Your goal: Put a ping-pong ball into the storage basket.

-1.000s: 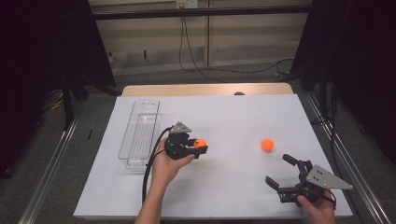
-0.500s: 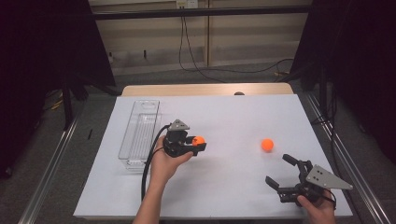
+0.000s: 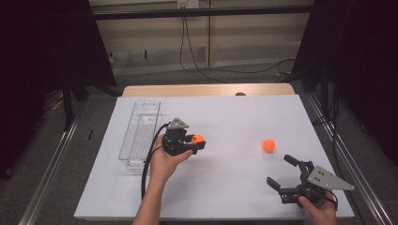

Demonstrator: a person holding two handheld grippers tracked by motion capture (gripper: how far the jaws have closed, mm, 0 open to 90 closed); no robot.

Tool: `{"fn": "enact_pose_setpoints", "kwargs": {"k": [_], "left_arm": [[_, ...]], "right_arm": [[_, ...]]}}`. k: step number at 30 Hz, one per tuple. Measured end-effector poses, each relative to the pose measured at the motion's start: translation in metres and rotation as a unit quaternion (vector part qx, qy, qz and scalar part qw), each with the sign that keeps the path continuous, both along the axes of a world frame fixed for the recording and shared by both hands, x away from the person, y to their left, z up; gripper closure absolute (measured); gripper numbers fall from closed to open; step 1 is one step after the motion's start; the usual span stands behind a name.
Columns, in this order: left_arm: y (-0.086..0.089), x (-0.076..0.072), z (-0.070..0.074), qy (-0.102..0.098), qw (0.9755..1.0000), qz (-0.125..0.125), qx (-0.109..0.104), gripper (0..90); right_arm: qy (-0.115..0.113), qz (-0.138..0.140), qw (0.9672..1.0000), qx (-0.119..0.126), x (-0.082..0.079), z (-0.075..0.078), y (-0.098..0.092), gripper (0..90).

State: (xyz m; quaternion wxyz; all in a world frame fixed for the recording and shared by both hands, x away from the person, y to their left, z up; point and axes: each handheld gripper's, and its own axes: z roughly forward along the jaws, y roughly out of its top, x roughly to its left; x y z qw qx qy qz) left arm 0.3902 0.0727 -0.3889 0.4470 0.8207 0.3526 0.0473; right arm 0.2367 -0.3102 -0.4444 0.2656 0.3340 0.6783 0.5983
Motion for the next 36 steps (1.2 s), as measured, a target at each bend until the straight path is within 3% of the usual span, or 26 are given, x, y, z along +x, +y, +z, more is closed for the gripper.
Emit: {"fn": "enact_pose_setpoints", "kwargs": {"k": [36], "left_arm": [[0.016,0.010,0.000,-0.005,0.9994,0.034,0.007,50.9]], "right_arm": [[0.000,0.000,1.0000,0.003,0.000,0.000,0.000,1.5]]}}
